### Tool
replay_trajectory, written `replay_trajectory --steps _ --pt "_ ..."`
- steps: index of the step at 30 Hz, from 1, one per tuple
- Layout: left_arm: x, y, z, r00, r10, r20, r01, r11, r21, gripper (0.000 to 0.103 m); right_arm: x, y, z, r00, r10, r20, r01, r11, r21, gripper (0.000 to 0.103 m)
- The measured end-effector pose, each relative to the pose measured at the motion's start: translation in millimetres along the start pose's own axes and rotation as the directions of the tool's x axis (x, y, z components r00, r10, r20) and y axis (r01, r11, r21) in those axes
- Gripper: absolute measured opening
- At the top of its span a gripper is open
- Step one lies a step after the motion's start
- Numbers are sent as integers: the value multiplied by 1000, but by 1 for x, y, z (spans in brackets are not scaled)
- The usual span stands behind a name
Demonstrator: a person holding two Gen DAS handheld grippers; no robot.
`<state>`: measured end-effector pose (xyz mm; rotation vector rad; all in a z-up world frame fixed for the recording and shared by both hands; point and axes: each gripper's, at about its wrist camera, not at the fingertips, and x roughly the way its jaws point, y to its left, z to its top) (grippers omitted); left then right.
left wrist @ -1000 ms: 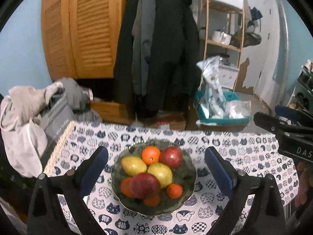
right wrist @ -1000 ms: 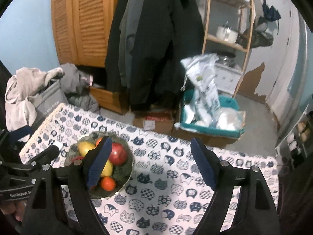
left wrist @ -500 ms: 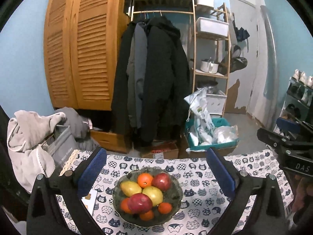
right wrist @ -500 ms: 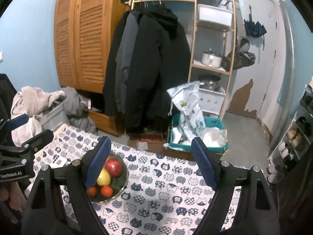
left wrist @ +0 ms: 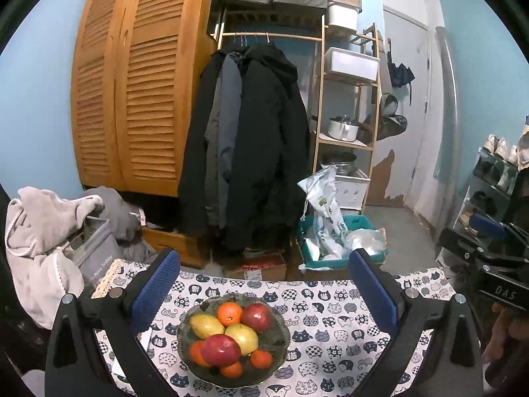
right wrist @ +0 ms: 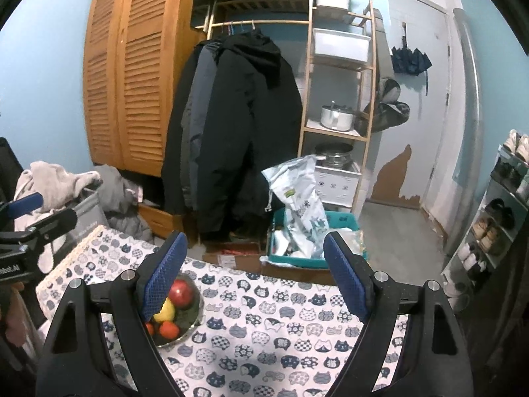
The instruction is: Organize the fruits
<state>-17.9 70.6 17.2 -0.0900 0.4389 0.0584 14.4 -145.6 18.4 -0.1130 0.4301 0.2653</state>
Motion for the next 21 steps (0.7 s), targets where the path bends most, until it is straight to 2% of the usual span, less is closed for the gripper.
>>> replay_trajectory --steps 21 --pt "1 -3 0 1000 8 -7 -8 1000 12 103 1 -11 -3 1000 -22 -13 23 1000 17 83"
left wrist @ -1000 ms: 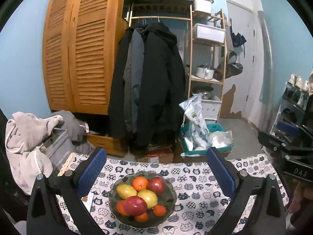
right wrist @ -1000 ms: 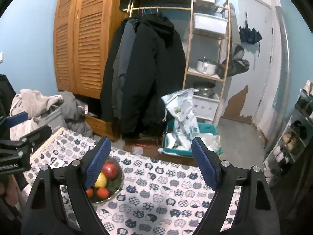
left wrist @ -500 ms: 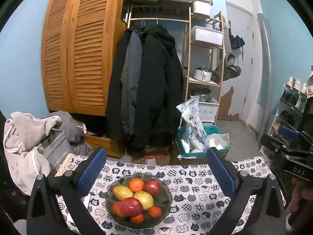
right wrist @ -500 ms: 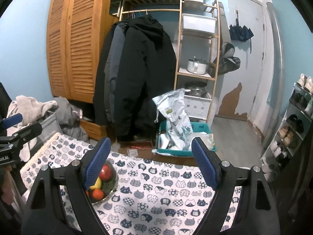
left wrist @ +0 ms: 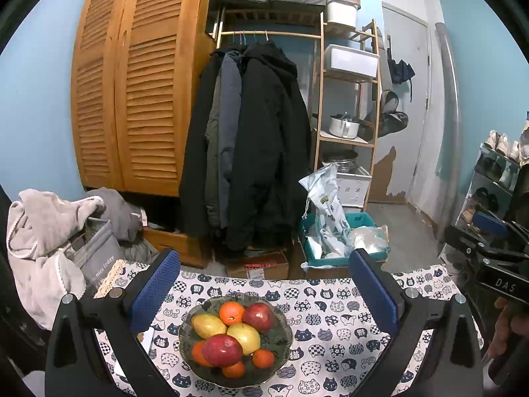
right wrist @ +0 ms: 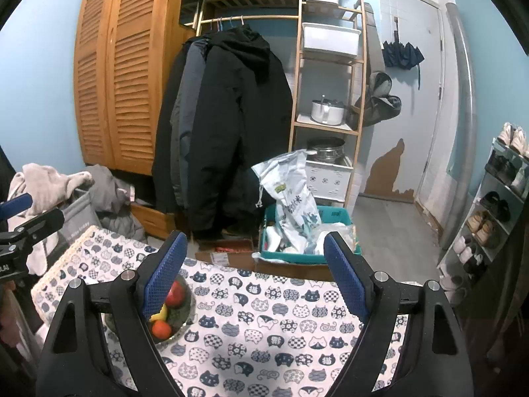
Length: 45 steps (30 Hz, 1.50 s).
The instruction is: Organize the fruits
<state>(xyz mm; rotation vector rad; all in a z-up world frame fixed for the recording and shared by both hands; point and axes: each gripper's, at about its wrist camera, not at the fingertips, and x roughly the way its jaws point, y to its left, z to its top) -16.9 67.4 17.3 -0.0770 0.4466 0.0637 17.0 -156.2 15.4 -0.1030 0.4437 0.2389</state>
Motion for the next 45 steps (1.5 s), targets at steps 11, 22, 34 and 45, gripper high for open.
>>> replay_trajectory --steps 11,22,34,45 --pt "1 0 2 1000 5 -7 -5 1000 -1 103 0 0 0 1000 0 -2 0 1000 1 83" --pt "2 -1 2 1000 6 -13 -6 1000 -2 103 0 0 1 1000 0 -3 0 1000 0 83" --pt "4 -3 -1 999 15 -36 -15 1000 4 103 1 0 -2 1000 0 -9 0 1000 -3 84" --pt "2 -4 0 998 60 -34 -60 998 7 103 1 0 -1 1000 -2 -9 2 1000 -5 83"
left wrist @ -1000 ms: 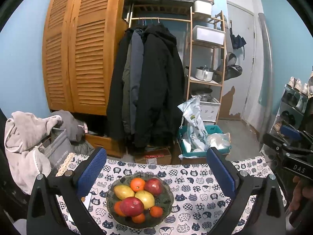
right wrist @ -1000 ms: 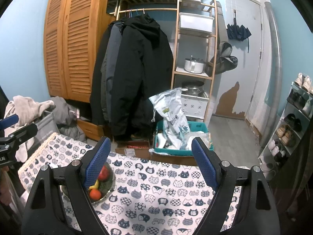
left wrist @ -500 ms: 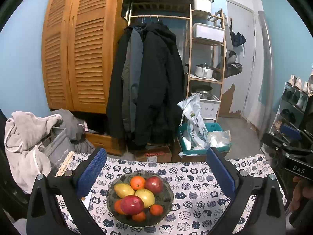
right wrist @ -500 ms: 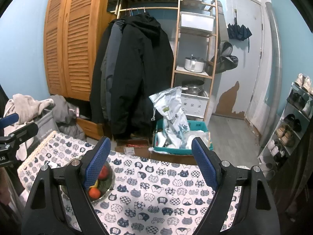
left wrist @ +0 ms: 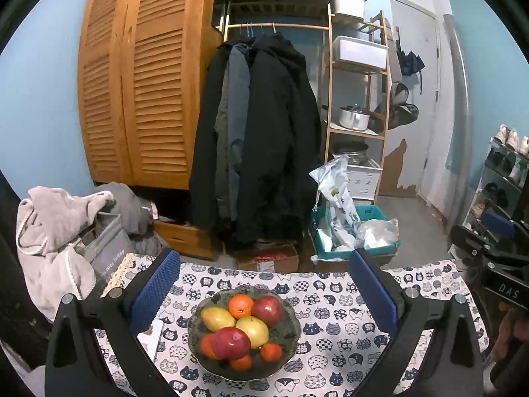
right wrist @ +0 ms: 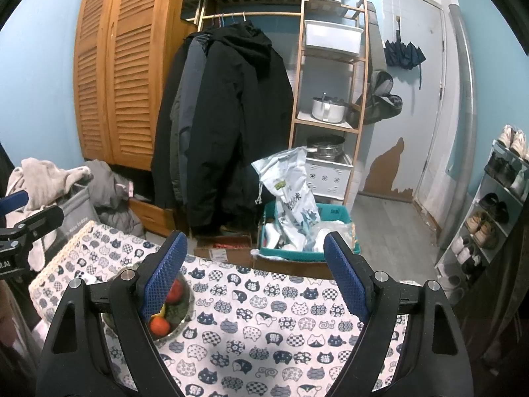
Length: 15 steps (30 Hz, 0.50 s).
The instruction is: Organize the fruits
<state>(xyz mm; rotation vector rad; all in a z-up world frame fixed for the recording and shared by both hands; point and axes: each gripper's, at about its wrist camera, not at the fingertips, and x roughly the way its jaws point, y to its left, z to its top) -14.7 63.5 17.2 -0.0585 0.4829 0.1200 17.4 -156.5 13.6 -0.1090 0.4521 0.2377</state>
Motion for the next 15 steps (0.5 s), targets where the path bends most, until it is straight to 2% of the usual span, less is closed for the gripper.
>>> replay_trajectory --steps 15 --pt "-2 -2 2 1000 0 0 0 1000 8 103 1 -1 -1 1000 1 -3 -1 1000 -2 84"
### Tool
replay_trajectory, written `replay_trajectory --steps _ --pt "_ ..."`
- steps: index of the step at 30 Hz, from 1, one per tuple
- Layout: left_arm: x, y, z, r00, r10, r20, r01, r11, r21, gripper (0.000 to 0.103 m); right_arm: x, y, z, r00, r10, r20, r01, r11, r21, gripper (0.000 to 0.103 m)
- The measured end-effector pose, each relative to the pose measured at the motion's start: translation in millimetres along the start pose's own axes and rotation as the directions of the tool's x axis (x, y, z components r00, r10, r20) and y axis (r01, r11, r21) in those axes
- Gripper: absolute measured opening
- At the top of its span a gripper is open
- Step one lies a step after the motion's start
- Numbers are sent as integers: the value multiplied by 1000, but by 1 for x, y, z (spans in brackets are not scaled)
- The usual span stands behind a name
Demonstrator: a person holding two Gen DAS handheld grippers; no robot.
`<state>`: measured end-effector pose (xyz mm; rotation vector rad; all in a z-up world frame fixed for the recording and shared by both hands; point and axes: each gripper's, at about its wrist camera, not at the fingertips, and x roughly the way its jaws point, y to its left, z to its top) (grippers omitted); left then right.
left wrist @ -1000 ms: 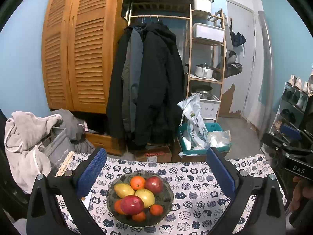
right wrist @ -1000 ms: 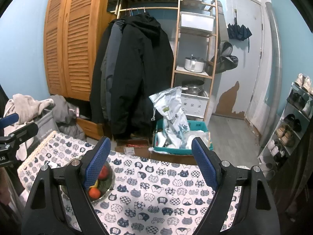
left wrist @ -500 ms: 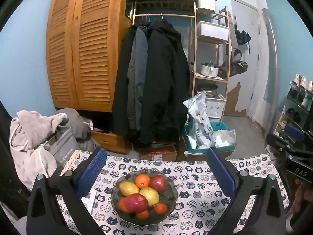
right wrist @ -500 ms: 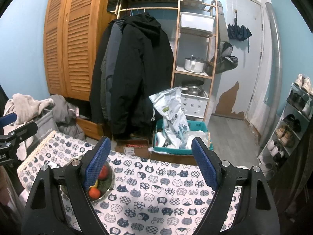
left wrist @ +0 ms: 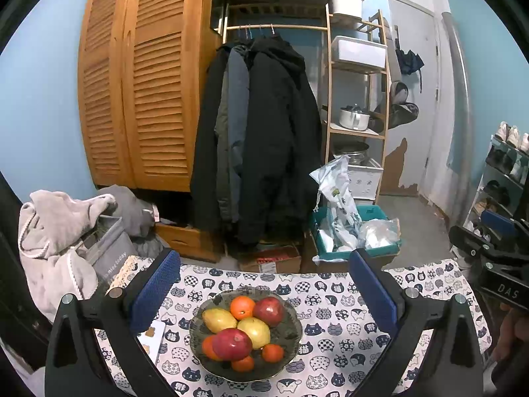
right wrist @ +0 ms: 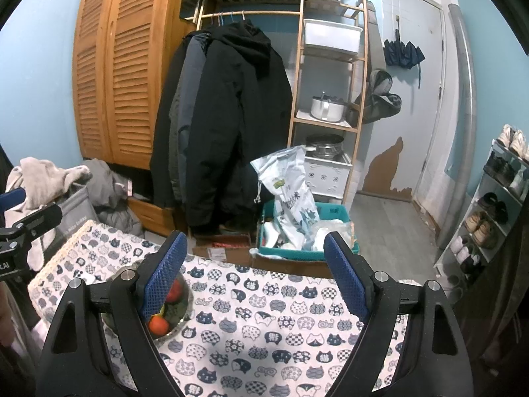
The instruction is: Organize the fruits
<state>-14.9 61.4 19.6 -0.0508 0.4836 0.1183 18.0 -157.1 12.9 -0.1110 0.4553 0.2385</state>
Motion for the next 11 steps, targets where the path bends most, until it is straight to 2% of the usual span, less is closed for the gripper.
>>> replay_trajectory --steps 11 --pt "3 0 2 1000 13 -12 -13 1000 2 103 0 0 1 1000 0 0 0 1000 1 84"
